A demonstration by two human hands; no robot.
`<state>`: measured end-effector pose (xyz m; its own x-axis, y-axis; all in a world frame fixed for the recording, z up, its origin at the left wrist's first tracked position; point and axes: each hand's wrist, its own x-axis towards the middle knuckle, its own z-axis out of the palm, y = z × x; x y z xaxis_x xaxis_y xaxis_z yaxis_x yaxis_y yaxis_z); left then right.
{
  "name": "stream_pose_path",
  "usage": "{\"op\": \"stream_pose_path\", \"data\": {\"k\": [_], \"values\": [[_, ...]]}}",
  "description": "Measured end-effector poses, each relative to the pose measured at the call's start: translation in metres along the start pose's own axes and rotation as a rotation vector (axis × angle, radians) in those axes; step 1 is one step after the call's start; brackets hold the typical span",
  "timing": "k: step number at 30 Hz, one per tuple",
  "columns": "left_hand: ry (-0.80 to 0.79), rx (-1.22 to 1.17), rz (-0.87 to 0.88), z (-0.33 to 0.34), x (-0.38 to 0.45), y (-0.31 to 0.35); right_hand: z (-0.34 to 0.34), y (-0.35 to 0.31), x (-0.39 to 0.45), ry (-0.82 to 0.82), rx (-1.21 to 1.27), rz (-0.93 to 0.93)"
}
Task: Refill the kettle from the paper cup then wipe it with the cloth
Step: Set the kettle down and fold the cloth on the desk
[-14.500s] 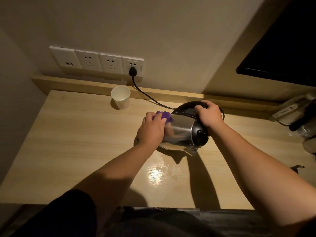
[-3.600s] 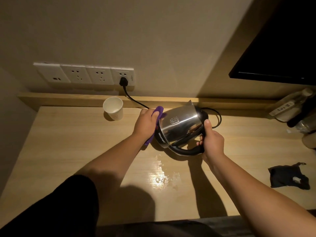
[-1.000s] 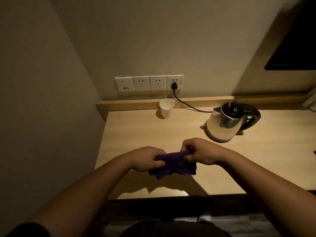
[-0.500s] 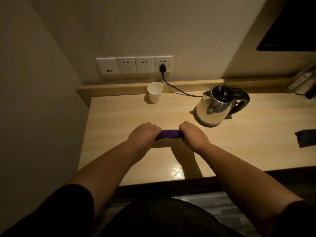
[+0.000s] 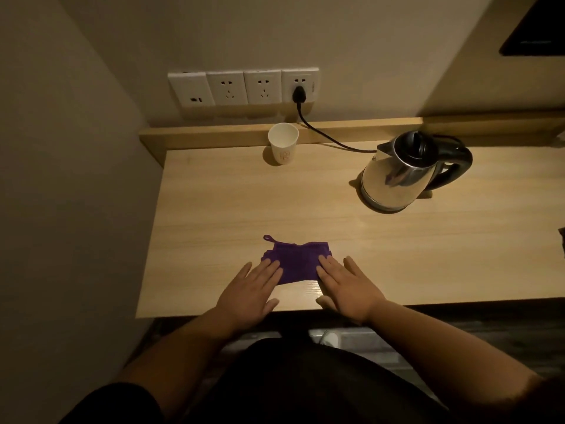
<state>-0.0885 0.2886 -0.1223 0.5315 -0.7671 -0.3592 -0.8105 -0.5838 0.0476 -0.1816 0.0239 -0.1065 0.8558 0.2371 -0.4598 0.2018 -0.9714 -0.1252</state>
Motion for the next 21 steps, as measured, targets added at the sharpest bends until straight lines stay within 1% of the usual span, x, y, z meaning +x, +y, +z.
{"op": "stream_pose_path", "data": {"k": [2,5,8,10,13,16,18,21], "values": [[-0.030,0.005,0.009,0.001,-0.002,0.004,0.004,-0.007,-0.001,-0.042,-0.008,0.023],[-0.087,-0.002,-0.001,-0.002,-0.005,0.005,0.001,-0.014,-0.004,-0.132,-0.093,0.041],[-0.126,-0.019,-0.017,-0.007,-0.005,0.008,-0.008,-0.015,-0.004,-0.169,-0.086,0.051],[-0.152,-0.036,-0.030,-0.013,-0.004,0.008,-0.016,-0.013,-0.003,-0.183,-0.041,0.053],[-0.154,-0.104,-0.024,-0.029,-0.001,0.005,-0.029,-0.009,-0.003,-0.173,0.123,0.068],[-0.117,-0.216,-0.038,-0.055,0.006,0.001,-0.048,-0.008,0.001,-0.094,0.230,0.091],[-0.196,-0.294,-0.061,-0.077,0.015,-0.001,-0.067,-0.010,0.007,-0.117,0.264,0.130],[-0.440,-0.271,-0.021,-0.108,0.028,-0.005,-0.103,-0.013,0.017,-0.253,0.235,0.189]]}}
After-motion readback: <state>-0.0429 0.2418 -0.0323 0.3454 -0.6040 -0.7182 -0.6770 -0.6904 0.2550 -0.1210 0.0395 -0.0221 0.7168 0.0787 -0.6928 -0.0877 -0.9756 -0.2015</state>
